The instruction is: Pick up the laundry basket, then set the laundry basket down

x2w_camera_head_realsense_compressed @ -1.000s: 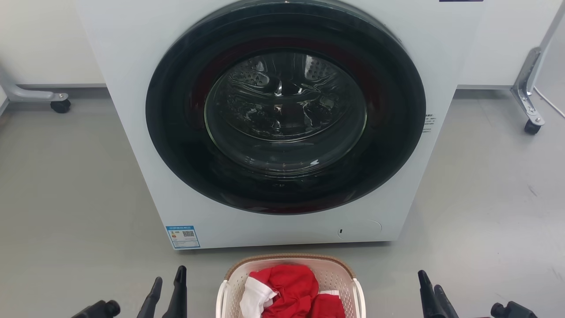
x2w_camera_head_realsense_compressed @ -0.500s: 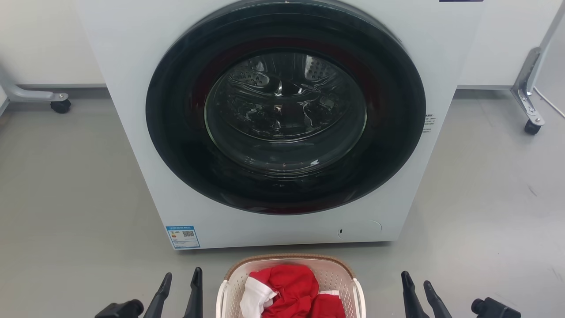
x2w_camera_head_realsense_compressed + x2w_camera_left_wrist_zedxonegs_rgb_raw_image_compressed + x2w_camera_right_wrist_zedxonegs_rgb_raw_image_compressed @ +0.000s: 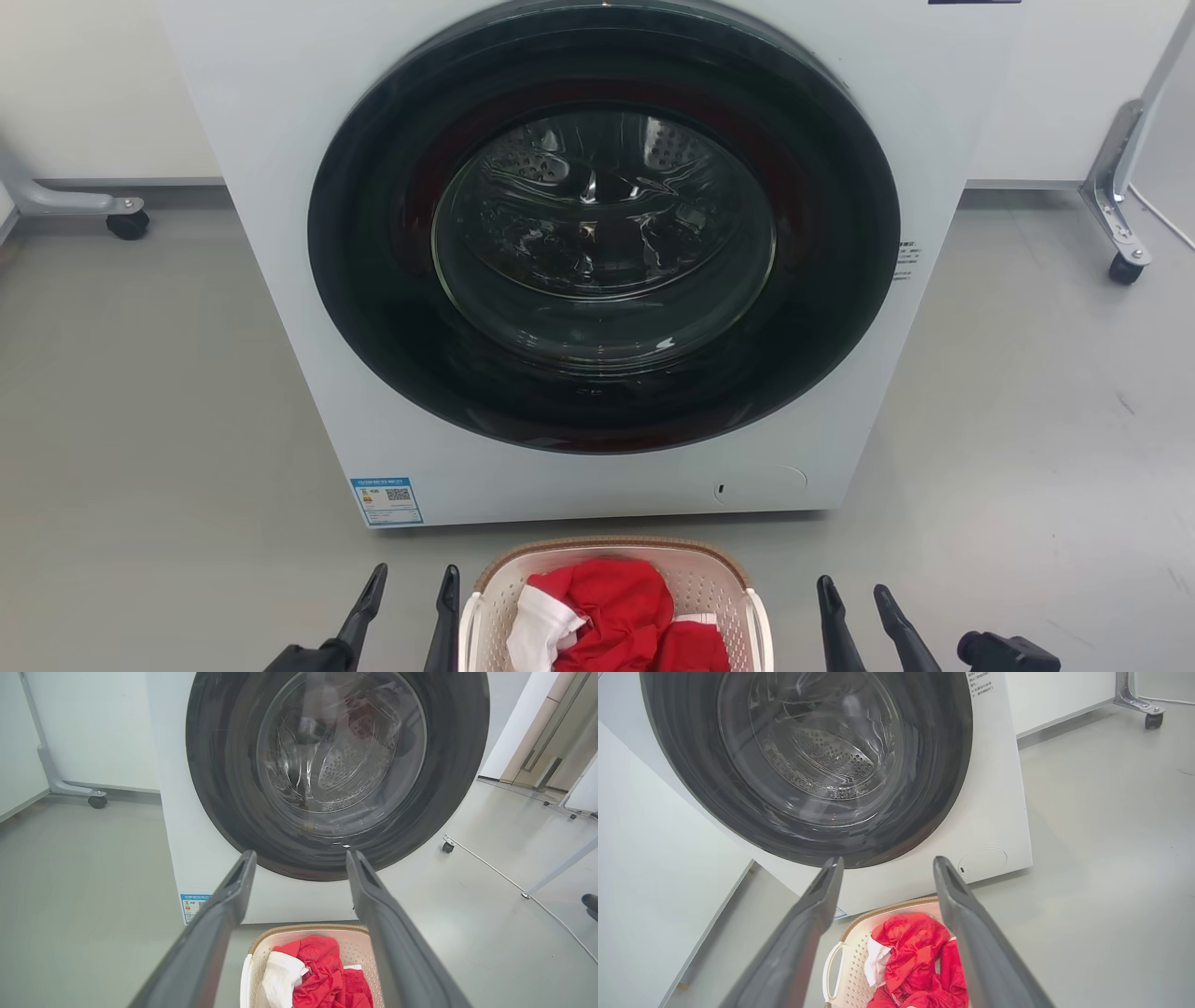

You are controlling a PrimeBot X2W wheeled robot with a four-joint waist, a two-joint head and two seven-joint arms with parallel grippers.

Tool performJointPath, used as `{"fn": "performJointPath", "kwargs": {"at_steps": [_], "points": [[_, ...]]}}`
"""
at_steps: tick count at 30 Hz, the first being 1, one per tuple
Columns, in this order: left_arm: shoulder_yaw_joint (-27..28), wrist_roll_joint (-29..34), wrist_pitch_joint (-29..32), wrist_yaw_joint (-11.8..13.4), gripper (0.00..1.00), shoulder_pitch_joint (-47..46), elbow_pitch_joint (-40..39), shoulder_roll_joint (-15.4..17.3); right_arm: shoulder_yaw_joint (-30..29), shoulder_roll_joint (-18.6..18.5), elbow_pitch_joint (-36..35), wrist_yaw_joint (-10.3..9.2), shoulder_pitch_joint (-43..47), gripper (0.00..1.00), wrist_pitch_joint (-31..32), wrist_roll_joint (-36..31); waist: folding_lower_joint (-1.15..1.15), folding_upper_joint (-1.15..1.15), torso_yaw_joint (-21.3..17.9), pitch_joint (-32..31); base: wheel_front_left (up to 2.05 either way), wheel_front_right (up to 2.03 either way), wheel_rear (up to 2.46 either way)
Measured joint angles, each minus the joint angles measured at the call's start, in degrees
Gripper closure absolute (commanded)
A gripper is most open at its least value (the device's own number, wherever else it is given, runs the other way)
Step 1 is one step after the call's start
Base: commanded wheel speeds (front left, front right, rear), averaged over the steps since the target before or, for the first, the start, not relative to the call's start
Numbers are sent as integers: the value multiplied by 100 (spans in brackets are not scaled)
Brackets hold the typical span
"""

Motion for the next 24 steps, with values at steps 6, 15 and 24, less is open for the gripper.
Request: {"fn": "performJointPath", "kwargs": {"at_steps": [6,15,24], "points": [[-113,500,-134,97,0,2,-65,7,163,-4,-34,-53,-1,0,-152,-523,0,0,5,-2,0,0,0],[-210,1102,-338,222,0,36,-142,3,345,-8,-115,-152,-1,0,-342,-1170,0,0,7,0,0,0,0],[-180,1268,-391,229,0,114,-170,-10,359,-8,-179,-197,-2,0,-403,-1439,0,0,6,1,0,0,0]]}}
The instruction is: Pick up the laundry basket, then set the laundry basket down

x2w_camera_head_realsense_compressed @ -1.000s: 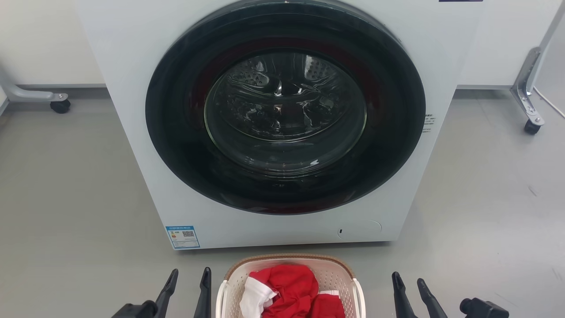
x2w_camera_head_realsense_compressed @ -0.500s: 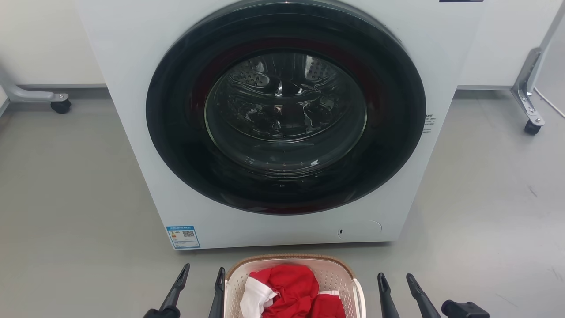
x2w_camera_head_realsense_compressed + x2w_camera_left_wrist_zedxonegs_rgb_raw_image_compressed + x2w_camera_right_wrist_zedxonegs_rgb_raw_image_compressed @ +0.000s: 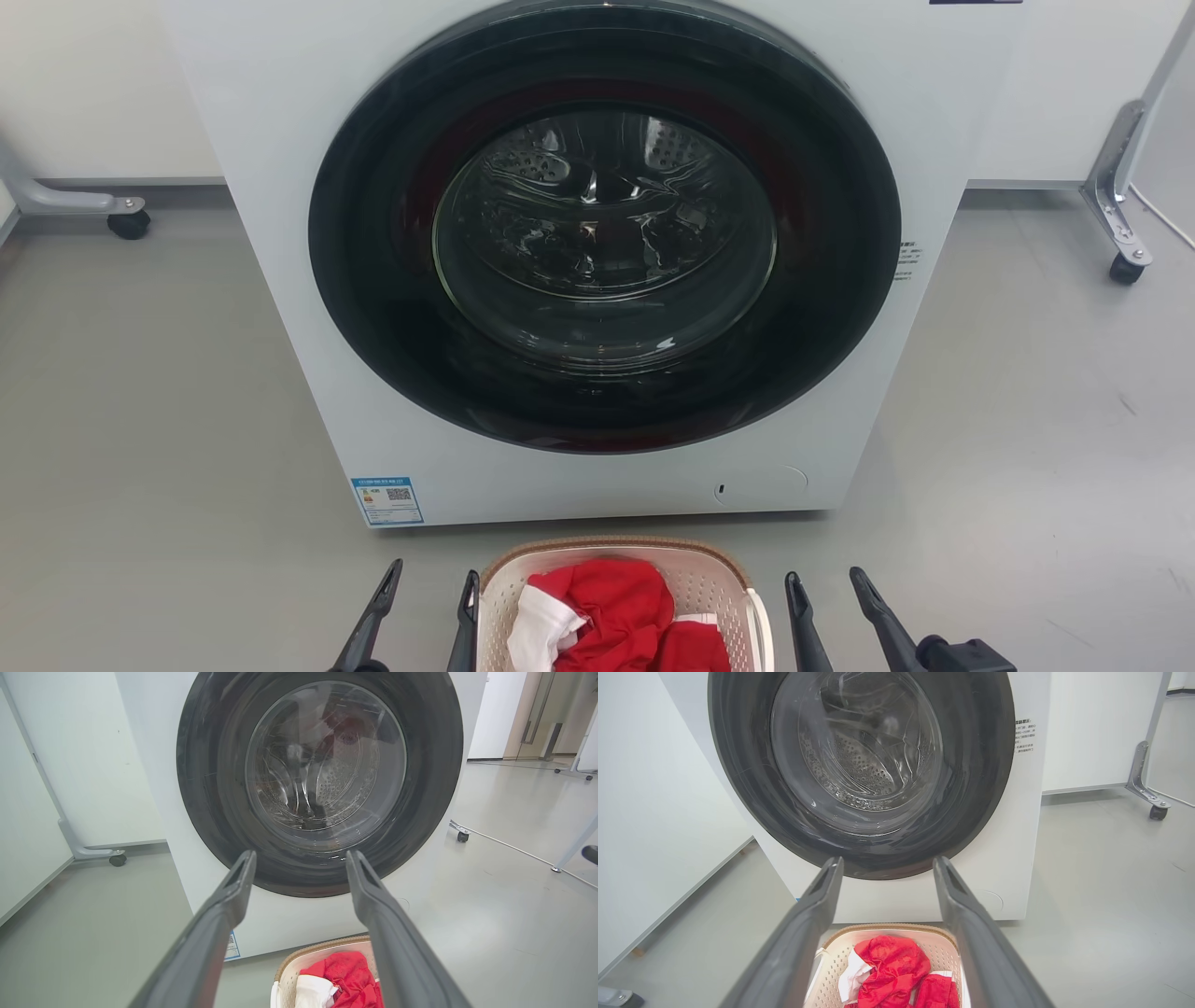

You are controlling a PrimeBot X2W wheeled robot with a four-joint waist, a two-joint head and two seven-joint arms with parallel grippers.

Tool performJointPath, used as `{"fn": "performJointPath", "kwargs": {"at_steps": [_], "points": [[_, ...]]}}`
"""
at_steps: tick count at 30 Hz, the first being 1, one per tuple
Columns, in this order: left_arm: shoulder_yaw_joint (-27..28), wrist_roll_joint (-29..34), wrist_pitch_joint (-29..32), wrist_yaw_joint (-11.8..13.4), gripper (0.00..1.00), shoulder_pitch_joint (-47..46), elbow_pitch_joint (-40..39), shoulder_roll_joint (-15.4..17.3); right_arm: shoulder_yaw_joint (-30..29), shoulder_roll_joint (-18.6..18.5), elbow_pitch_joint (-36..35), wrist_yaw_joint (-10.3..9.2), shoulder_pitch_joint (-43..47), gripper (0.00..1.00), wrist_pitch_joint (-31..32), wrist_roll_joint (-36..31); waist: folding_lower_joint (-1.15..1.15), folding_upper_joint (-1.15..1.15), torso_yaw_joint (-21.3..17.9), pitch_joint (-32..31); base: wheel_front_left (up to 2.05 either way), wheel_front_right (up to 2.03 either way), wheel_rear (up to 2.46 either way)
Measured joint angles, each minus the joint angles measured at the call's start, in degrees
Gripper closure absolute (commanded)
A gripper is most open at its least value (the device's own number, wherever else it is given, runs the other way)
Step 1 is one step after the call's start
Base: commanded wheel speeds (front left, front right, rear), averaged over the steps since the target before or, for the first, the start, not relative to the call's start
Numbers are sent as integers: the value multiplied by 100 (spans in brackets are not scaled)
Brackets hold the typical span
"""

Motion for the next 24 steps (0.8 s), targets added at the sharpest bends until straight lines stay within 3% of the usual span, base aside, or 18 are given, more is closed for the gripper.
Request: {"fn": "performJointPath", "kwargs": {"at_steps": [24], "points": [[355,-219,-1,-5,0,8,12,-125,-366,2,-193,-4,17,0,-1,-136,0,0,-25,-22,0,0,0]]}}
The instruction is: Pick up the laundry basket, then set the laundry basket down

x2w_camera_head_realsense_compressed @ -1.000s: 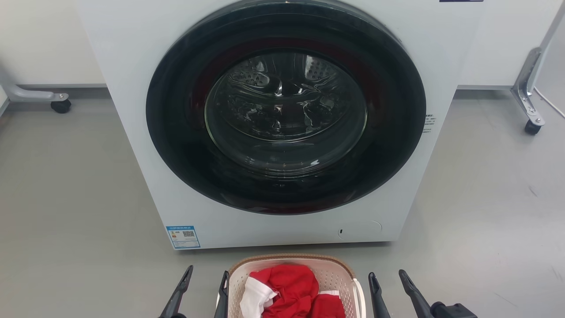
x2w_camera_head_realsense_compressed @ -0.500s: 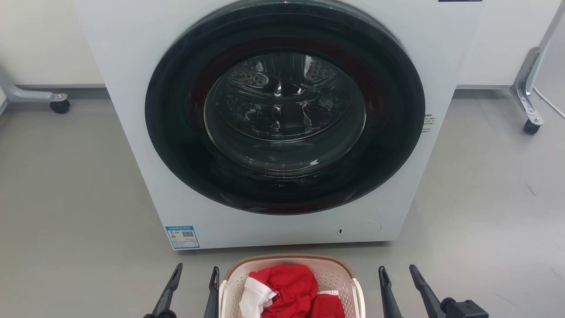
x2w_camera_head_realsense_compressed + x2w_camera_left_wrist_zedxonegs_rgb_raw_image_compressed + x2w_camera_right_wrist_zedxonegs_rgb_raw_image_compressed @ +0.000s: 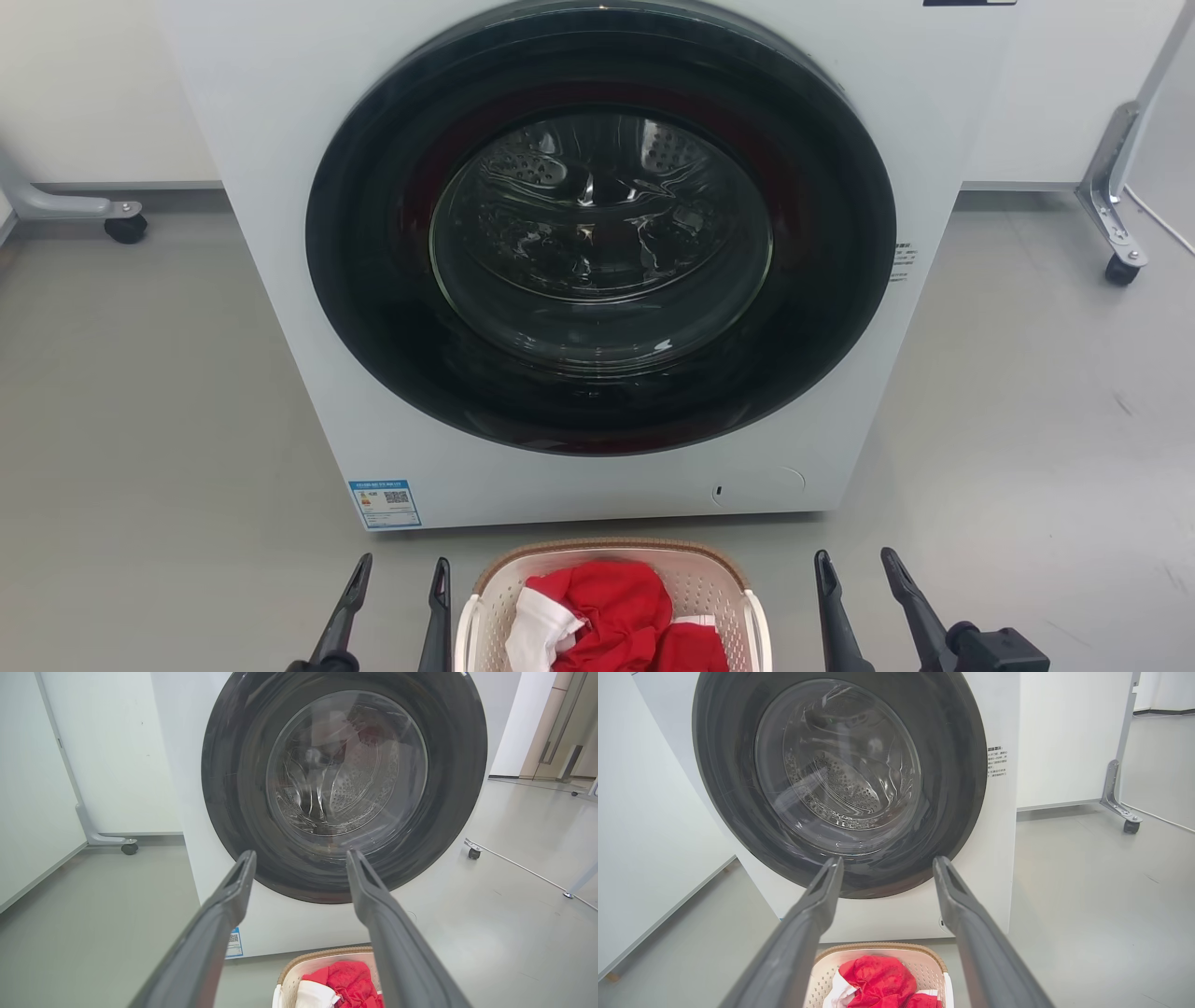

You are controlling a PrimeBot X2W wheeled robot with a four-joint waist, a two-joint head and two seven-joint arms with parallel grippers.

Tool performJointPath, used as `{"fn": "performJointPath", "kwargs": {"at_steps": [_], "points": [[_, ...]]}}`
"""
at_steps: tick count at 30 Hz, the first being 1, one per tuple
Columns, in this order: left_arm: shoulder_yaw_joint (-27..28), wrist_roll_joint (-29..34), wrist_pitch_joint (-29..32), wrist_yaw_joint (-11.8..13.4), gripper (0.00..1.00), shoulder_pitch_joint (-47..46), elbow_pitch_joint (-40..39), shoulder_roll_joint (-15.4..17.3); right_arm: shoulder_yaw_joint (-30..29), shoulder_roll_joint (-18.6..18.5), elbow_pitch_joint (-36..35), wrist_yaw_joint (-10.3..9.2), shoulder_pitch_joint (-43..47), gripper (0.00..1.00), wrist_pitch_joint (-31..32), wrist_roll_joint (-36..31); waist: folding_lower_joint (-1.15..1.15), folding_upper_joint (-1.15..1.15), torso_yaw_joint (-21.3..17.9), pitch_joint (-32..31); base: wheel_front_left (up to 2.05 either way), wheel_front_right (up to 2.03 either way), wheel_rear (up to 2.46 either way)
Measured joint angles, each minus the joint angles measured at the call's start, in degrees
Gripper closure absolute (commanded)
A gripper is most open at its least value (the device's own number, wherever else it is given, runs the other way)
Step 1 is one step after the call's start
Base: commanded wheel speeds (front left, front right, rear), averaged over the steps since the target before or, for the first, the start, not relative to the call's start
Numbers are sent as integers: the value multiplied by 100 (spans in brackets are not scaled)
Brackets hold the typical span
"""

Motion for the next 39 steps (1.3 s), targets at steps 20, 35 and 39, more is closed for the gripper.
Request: {"fn": "performJointPath", "kwargs": {"at_steps": [20,35,39], "points": [[45,0,0,-40,0,120,-2,-19,-58,13,-11,58,116,0,0,-46,0,0,16,7,0,0,0],[96,11,0,-105,0,60,-203,-23,-224,24,-263,85,165,0,0,-75,0,0,29,500,0,0,0],[134,9,0,-147,0,-166,-182,-35,-355,25,-253,108,-112,0,-1,-70,0,0,22,779,0,0,0]]}}
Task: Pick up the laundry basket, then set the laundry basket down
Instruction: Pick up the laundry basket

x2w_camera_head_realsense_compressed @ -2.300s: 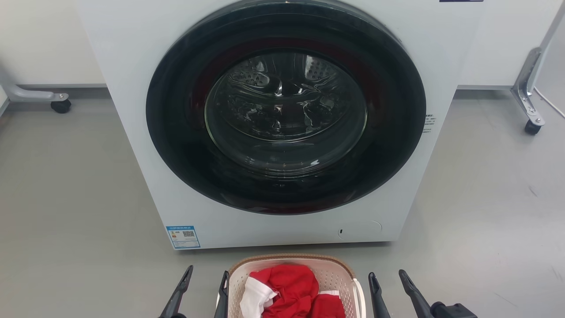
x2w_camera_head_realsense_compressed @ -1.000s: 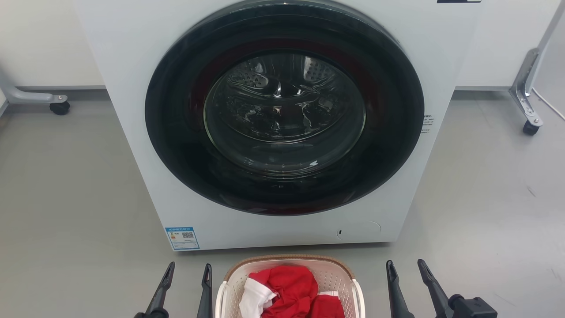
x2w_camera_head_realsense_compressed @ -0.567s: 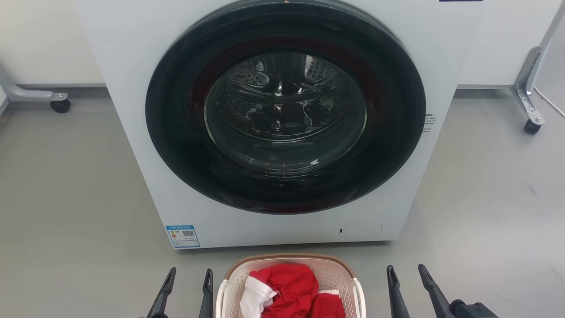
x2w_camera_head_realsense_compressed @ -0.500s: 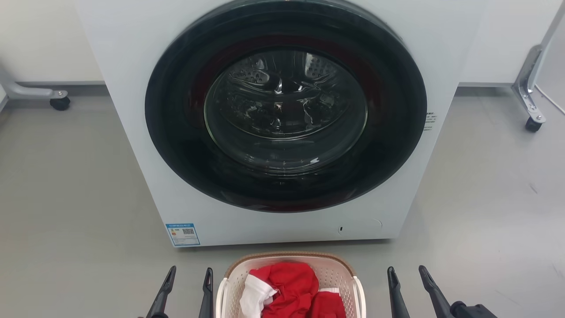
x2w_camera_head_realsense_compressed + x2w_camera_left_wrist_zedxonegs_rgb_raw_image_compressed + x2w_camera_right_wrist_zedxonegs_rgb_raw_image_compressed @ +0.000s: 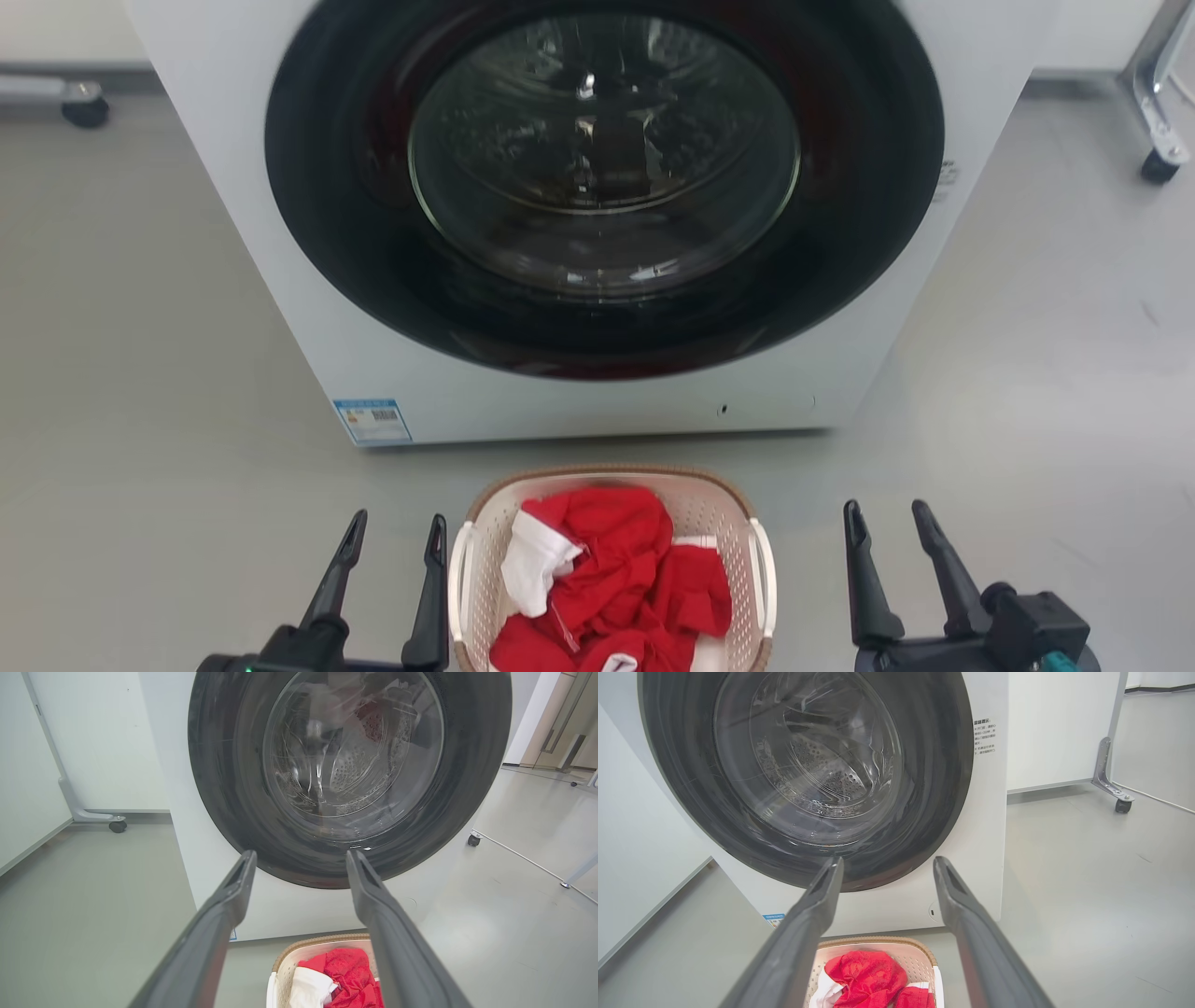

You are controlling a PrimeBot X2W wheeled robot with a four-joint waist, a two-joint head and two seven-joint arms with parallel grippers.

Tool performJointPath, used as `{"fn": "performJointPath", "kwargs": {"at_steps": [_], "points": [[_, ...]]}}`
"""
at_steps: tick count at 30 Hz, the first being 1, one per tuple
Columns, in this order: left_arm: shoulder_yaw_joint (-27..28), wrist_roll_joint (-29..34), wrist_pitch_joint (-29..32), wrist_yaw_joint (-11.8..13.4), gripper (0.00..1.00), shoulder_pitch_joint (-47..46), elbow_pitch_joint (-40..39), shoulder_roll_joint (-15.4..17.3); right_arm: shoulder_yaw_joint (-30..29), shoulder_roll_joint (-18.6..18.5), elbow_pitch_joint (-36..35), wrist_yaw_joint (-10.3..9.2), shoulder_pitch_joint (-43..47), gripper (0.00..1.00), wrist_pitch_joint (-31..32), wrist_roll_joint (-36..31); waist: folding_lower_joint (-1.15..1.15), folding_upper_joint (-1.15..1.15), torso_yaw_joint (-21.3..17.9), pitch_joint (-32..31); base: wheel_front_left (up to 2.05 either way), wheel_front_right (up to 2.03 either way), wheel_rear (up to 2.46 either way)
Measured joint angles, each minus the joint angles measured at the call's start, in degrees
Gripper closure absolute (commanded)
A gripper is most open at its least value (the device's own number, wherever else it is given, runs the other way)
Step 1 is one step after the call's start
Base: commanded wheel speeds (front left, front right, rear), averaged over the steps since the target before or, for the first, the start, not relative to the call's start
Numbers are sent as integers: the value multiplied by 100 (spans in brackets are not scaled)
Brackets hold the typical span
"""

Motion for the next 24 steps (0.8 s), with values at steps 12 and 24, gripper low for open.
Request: {"fn": "performJointPath", "kwargs": {"at_steps": [12,24], "points": [[32,-63,2,-66,0,-971,714,-100,-229,-54,563,59,-923,0,-41,13,1,0,-43,1035,0,0,0],[171,-336,110,-209,0,-1884,1586,-141,-210,-102,1301,152,-1830,0,-37,-31,1,1,-30,2046,0,0,0]]}}
